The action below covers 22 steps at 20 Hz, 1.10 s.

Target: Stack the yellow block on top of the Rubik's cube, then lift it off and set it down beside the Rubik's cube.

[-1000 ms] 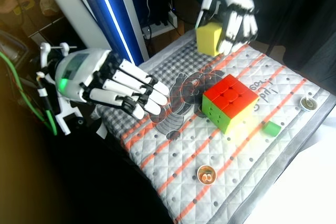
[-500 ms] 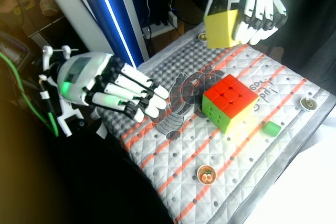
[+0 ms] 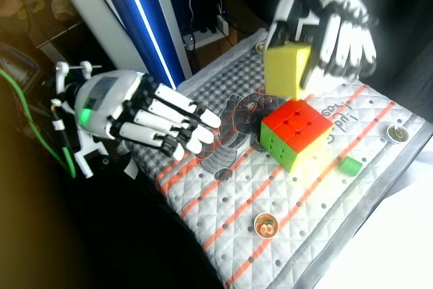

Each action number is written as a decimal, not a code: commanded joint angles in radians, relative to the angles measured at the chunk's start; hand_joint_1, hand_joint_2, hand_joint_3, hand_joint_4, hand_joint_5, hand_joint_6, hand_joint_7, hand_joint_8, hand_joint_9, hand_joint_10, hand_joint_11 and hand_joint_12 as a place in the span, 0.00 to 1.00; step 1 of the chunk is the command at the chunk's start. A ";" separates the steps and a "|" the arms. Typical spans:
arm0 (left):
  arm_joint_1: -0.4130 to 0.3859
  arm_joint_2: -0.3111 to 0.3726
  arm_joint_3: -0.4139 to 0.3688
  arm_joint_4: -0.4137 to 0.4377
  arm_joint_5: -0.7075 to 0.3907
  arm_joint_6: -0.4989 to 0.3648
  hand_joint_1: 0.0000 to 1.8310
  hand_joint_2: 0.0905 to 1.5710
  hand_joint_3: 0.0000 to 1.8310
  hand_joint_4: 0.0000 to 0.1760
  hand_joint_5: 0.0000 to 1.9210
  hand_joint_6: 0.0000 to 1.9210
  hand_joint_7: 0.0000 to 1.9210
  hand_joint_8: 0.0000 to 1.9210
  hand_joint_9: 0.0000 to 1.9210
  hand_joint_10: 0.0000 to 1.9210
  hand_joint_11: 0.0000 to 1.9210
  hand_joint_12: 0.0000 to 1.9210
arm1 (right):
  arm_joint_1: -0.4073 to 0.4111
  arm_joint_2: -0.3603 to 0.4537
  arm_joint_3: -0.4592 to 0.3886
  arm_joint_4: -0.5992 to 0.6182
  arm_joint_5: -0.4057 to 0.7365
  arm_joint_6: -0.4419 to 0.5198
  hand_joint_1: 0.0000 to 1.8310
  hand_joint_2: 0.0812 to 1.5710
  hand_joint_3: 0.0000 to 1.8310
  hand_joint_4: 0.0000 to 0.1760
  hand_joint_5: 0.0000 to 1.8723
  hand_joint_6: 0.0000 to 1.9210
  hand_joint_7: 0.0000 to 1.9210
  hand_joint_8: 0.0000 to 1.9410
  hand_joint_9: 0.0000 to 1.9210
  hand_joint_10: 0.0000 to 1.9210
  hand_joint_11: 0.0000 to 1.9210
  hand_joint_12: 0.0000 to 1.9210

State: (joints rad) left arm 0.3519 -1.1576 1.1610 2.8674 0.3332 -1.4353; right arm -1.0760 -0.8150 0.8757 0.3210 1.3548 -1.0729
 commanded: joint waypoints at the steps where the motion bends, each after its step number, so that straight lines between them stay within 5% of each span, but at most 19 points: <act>1: -0.018 -0.010 0.011 -0.002 0.095 -0.005 0.63 0.71 0.00 0.00 0.47 0.57 0.35 0.27 0.17 0.49 0.00 0.90 | 0.014 -0.002 0.005 -0.016 0.115 0.005 0.34 0.86 0.00 0.00 0.25 0.42 0.38 0.18 0.20 0.58 0.05 0.92; 2: -0.020 -0.024 0.030 -0.012 0.079 -0.005 0.63 0.71 0.00 0.00 0.47 0.57 0.35 0.27 0.17 0.49 0.00 0.90 | 0.015 -0.003 0.006 -0.016 0.114 0.005 0.34 0.86 0.00 0.00 0.25 0.42 0.38 0.18 0.20 0.58 0.05 0.92; 3: -0.021 -0.032 0.040 -0.020 0.071 -0.005 0.62 0.73 0.00 0.00 0.45 0.60 0.33 0.09 0.14 0.35 0.00 0.78 | 0.016 -0.004 0.006 -0.017 0.113 0.005 0.33 0.86 0.00 0.00 0.25 0.41 0.33 0.31 0.22 0.54 0.08 0.87; 4: -0.021 -0.040 0.051 -0.027 0.062 -0.005 0.65 0.75 0.01 0.00 0.47 0.62 0.33 0.59 0.20 0.47 0.01 0.88 | 0.016 -0.004 0.006 -0.017 0.112 0.005 0.33 0.85 0.00 0.00 0.26 0.40 0.33 0.33 0.23 0.53 0.09 0.86; 5: -0.021 -0.044 0.058 -0.032 0.054 -0.006 0.65 0.75 0.01 0.00 0.47 0.62 0.33 0.59 0.20 0.47 0.01 0.88 | 0.017 -0.004 0.007 -0.017 0.111 0.005 0.33 0.85 0.00 0.00 0.26 0.40 0.33 0.33 0.23 0.53 0.09 0.86; 6: -0.021 -0.046 0.063 -0.037 0.046 -0.006 0.62 0.72 0.00 0.00 0.46 0.58 0.30 0.29 0.12 0.45 0.00 0.81 | 0.018 -0.005 0.008 -0.018 0.110 0.005 0.32 0.84 0.00 0.00 0.27 0.40 0.32 0.35 0.23 0.53 0.08 0.86; 7: -0.021 -0.047 0.065 -0.039 0.045 -0.006 0.62 0.72 0.00 0.00 0.46 0.58 0.30 0.29 0.12 0.45 0.00 0.81 | 0.018 -0.005 0.008 -0.018 0.110 0.005 0.32 0.84 0.00 0.00 0.27 0.40 0.32 0.35 0.23 0.53 0.08 0.86; 8: -0.021 -0.048 0.067 -0.043 0.045 -0.006 0.60 0.75 0.00 0.00 0.42 0.64 0.30 0.13 0.07 0.38 0.00 0.77 | 0.019 -0.005 0.008 -0.018 0.109 0.006 0.34 0.84 0.00 0.00 0.28 0.39 0.32 0.34 0.23 0.53 0.08 0.87; 9: -0.021 -0.049 0.070 -0.047 0.043 -0.006 0.58 0.75 0.00 0.00 0.41 0.66 0.31 0.09 0.07 0.35 0.00 0.78 | 0.020 -0.006 0.009 -0.018 0.109 0.007 0.33 0.84 0.00 0.00 0.28 0.38 0.32 0.34 0.23 0.52 0.07 0.87; 10: -0.021 -0.050 0.071 -0.048 0.042 -0.006 0.54 0.71 0.00 0.00 0.31 0.38 0.29 0.06 0.07 0.34 0.00 0.75 | 0.020 -0.006 0.009 -0.018 0.109 0.007 0.34 0.84 0.00 0.00 0.28 0.36 0.33 0.32 0.23 0.51 0.09 0.86; 11: -0.020 -0.050 0.072 -0.049 0.042 -0.006 0.50 0.69 0.00 0.00 0.26 0.22 0.25 0.02 0.04 0.32 0.00 0.69 | 0.020 -0.006 0.009 -0.018 0.109 0.007 0.35 0.83 0.00 0.00 0.28 0.35 0.33 0.31 0.22 0.50 0.07 0.87; 13: -0.018 -0.051 0.073 -0.053 0.040 -0.006 0.46 0.65 0.00 0.07 0.22 0.07 0.19 0.00 0.02 0.33 0.00 0.70 | 0.021 -0.006 0.010 -0.018 0.109 0.007 0.32 0.83 0.00 0.00 0.29 0.34 0.35 0.27 0.24 0.47 0.08 0.85; 14: -0.017 -0.052 0.076 -0.057 0.038 -0.006 0.46 0.64 0.00 0.21 0.22 0.05 0.19 0.00 0.02 0.36 0.00 0.76 | 0.022 -0.006 0.010 -0.018 0.109 0.007 0.32 0.83 0.00 0.00 0.28 0.34 0.35 0.27 0.24 0.48 0.09 0.85; 15: -0.016 -0.053 0.077 -0.058 0.038 -0.006 0.46 0.64 0.00 0.21 0.22 0.05 0.19 0.00 0.02 0.36 0.00 0.76 | 0.022 -0.006 0.010 -0.018 0.109 0.007 0.32 0.83 0.00 0.00 0.28 0.34 0.35 0.27 0.24 0.48 0.09 0.85; 16: -0.014 -0.054 0.079 -0.063 0.037 -0.006 0.45 0.62 0.00 0.46 0.23 0.02 0.19 0.00 0.05 0.33 0.00 0.78 | 0.023 -0.006 0.010 -0.018 0.109 0.007 0.32 0.83 0.00 0.00 0.29 0.34 0.34 0.30 0.23 0.51 0.08 0.86; 20: -0.007 -0.055 0.080 -0.066 0.033 -0.006 0.43 0.60 0.00 0.28 0.22 0.00 0.17 0.00 0.07 0.18 0.00 0.60 | 0.023 -0.006 0.011 -0.018 0.109 0.008 0.32 0.83 0.00 0.00 0.29 0.34 0.34 0.33 0.23 0.54 0.08 0.88; 21: -0.005 -0.055 0.080 -0.067 0.033 -0.006 0.45 0.58 0.00 0.18 0.21 0.00 0.13 0.00 0.07 0.07 0.00 0.51 | 0.023 -0.006 0.011 -0.018 0.109 0.009 0.33 0.82 0.00 0.00 0.29 0.36 0.33 0.36 0.23 0.55 0.09 0.89; 22: -0.004 -0.055 0.079 -0.067 0.035 -0.006 0.46 0.58 0.00 0.25 0.20 0.00 0.13 0.00 0.08 0.05 0.00 0.52 | 0.023 -0.006 0.011 -0.018 0.109 0.009 0.33 0.83 0.00 0.00 0.28 0.36 0.32 0.38 0.22 0.57 0.09 0.90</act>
State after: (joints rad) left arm 0.3584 -1.2076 1.2381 2.7956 0.2588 -1.4357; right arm -1.0687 -0.8215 0.8799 0.3141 1.3445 -1.0698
